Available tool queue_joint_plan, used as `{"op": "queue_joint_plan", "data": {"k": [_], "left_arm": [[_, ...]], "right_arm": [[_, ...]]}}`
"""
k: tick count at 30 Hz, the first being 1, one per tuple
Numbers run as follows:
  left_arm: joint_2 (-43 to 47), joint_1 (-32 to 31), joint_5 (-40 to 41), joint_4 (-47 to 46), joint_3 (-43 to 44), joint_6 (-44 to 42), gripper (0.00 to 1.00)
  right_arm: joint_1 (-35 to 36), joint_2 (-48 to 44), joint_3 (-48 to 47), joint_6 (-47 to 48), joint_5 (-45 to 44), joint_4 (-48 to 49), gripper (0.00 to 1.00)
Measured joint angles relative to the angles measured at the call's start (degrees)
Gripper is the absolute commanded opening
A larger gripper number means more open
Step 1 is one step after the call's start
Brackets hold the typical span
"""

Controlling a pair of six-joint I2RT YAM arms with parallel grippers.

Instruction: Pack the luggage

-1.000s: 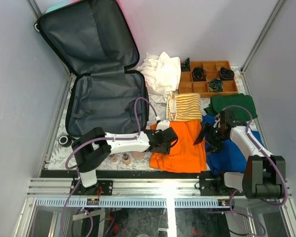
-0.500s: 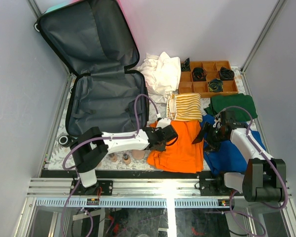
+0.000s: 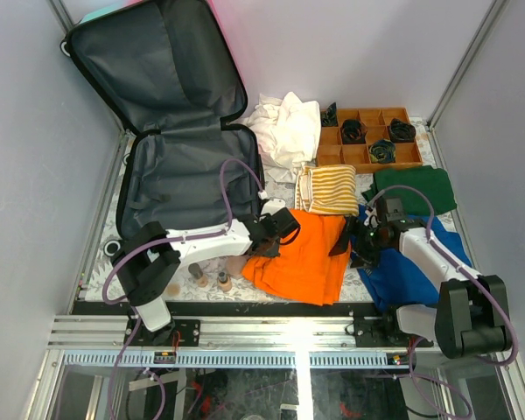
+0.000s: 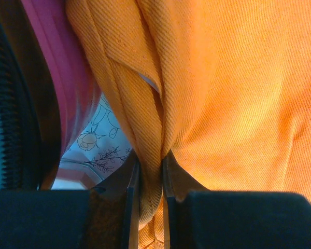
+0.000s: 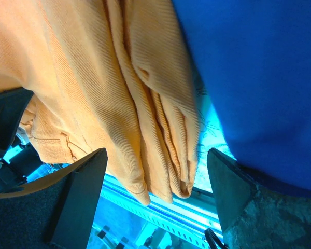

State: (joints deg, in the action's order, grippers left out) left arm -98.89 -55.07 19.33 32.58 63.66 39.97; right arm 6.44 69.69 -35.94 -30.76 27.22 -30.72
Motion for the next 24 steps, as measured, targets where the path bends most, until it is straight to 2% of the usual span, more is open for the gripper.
{"op": "queue_joint_plan", "data": {"k": [5, 15, 18, 24], "left_arm": [[0.0, 0.0, -0.1, 0.0, 0.0, 0.0, 0.00], [0.0, -0.5, -0.3, 0.0, 0.0, 0.0, 0.00], [0.0, -0.8, -0.3, 0.0, 0.1, 0.0, 0.00], [0.0, -2.3, -0.3, 0.0, 0.3, 0.0, 0.00]], "right_arm": [[5.2, 1.6, 0.1, -2.3, -2.0, 2.8, 0.86], [10.0, 2.1, 3.9, -6.9, -6.9, 7.6, 0.94], [10.6, 2.0, 4.0, -8.4, -7.4, 8.2, 0.88], [13.5, 3.6, 4.5, -10.4, -8.0, 12.2, 0.54]]}}
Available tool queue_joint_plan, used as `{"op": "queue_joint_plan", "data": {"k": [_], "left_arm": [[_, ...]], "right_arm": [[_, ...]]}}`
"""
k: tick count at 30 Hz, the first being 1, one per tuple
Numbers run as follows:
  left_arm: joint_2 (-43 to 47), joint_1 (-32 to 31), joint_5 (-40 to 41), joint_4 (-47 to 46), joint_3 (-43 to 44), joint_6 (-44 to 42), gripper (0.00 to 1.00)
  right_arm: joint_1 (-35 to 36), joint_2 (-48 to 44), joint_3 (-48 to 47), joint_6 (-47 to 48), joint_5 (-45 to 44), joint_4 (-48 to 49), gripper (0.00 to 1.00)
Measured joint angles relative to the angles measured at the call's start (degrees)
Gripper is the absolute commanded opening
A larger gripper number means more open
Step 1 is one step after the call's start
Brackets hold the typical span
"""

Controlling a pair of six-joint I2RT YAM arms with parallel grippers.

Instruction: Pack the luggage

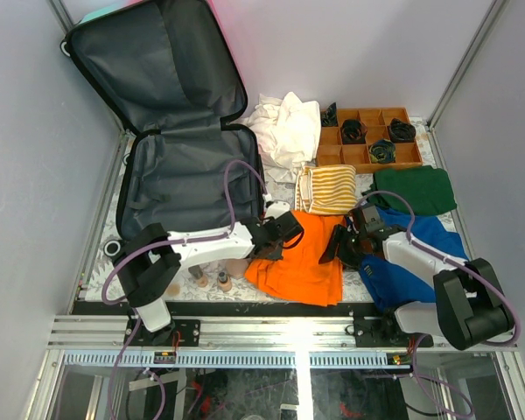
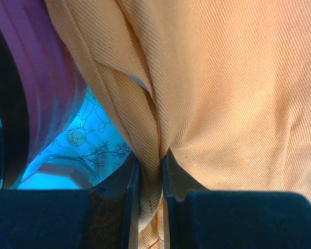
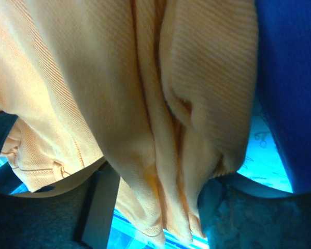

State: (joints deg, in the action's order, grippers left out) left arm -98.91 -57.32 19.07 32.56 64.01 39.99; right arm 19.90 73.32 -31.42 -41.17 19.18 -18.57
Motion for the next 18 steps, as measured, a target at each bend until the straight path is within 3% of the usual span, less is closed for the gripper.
{"op": "queue_joint_plan", "data": {"k": [6, 12, 18], "left_arm": [[-0.5, -1.5, 0.5, 0.3, 1.3, -0.6, 0.00], [-0.3, -3.2, 1.9, 0.8, 3.5, -2.8, 0.00], [1.3, -4.4, 2.7, 0.2, 5.7, -5.5, 0.00]], "right_arm": [[0.5, 2.0, -0.4, -0.2, 0.8, 2.0, 0.03], [0.6, -0.2, -3.5, 1.3, 0.7, -2.7, 0.00], [0.7, -9.8, -6.5, 2.1, 0.3, -8.1, 0.00]]}}
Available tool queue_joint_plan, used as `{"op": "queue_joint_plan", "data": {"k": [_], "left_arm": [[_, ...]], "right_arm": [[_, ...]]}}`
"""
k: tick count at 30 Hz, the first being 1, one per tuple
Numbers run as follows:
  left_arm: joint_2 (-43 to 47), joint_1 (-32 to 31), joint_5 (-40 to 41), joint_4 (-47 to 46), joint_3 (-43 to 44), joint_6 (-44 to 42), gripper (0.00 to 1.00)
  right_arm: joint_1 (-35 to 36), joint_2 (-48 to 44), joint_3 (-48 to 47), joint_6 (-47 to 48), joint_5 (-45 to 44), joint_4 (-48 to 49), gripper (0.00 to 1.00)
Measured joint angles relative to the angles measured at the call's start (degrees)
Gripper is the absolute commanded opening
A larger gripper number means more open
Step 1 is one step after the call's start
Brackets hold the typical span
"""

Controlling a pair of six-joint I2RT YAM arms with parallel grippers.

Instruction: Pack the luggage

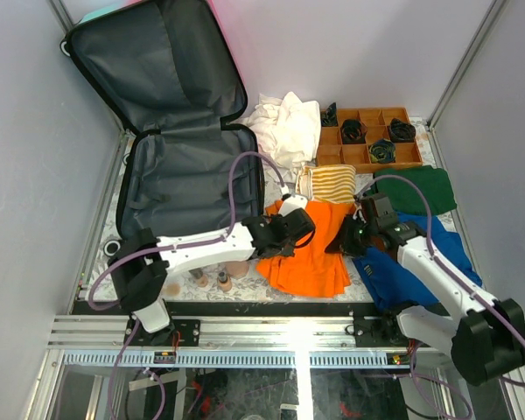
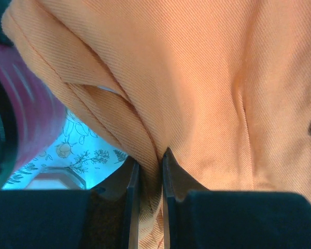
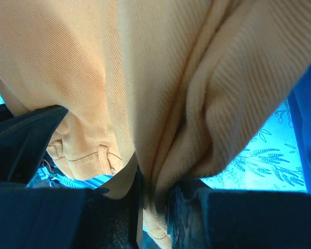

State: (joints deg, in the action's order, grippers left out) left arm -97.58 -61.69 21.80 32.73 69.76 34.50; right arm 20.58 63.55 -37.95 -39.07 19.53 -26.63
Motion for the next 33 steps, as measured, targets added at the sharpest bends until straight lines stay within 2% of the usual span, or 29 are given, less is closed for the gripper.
{"op": "queue_joint_plan", "data": {"k": [9, 14, 21, 29, 33], "left_arm": [[9.7, 0.8, 2.5, -2.6, 3.5, -9.5, 0.00], [12.2, 7.6, 0.5, -3.7, 7.4, -14.9, 0.00], [16.6, 24.4, -3.7, -6.2, 8.1, -21.2, 0.00], [24.7, 44.3, -6.2, -8.2, 1.0, -28.8, 0.00], [25.0, 54.3, -8.1, -10.3, -4.0, -32.6, 0.00]], "right_arm": [[0.0, -4.6, -9.7, 1.9, -2.7, -5.5, 0.00], [0.0, 0.3, -21.3, 5.9, -3.4, -6.3, 0.00], [2.0, 21.2, -43.6, 8.8, -0.3, -2.6, 0.00], [13.1, 51.6, -71.5, 9.5, 1.4, 4.7, 0.00], [17.7, 62.2, -81.2, 10.0, 1.0, 7.0, 0.00]]}}
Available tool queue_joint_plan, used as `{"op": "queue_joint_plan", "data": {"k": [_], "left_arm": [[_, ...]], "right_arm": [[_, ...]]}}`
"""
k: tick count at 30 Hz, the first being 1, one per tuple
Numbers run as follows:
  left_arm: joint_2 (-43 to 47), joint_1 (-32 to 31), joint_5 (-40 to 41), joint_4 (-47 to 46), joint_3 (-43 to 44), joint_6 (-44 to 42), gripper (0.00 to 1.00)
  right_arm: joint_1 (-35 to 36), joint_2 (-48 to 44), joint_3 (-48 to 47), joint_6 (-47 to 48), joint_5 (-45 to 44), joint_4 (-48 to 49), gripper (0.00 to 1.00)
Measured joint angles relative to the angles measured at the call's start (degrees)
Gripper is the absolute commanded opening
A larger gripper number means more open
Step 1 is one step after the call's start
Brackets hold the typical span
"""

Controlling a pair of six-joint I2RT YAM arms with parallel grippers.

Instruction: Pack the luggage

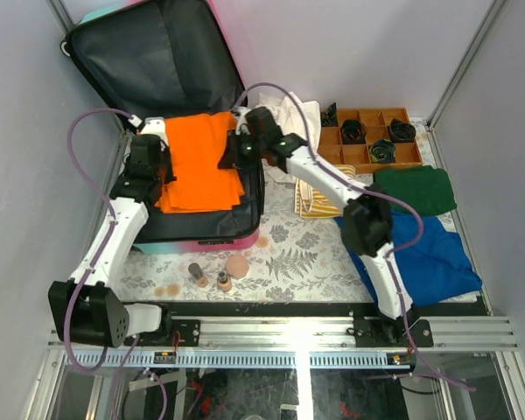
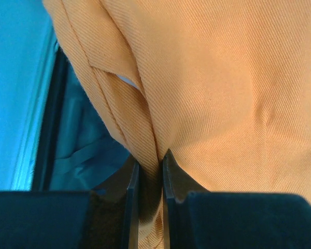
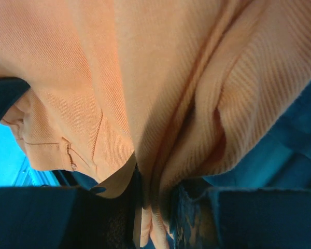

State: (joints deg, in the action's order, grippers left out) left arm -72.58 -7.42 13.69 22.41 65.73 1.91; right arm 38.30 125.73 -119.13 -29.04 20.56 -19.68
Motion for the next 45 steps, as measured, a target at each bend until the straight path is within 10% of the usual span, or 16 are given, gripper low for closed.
{"op": "queue_joint_plan", "data": {"k": [16, 31, 42, 45], "left_arm": [[-12.8, 14.7, -5.7, -13.9, -7.7, -5.8, 0.00], [-25.6, 15.9, -1.5, -24.8, -7.0, -9.1, 0.01], [-26.9, 17.7, -1.7, -21.4, 0.0, -9.3, 0.93], [-23.7, 17.6, -5.1, -20.5, 0.1, -10.4, 1.00]], "right_arm": [[6.4, 21.4, -12.4, 2.7, -6.4, 11.1, 0.05], [5.7, 23.9, -11.9, 6.9, -12.2, 15.6, 0.78], [4.8, 10.6, -2.6, 11.5, -7.6, 11.3, 0.89], [4.5, 3.0, 0.7, 13.0, -3.8, 10.7, 0.92]]}}
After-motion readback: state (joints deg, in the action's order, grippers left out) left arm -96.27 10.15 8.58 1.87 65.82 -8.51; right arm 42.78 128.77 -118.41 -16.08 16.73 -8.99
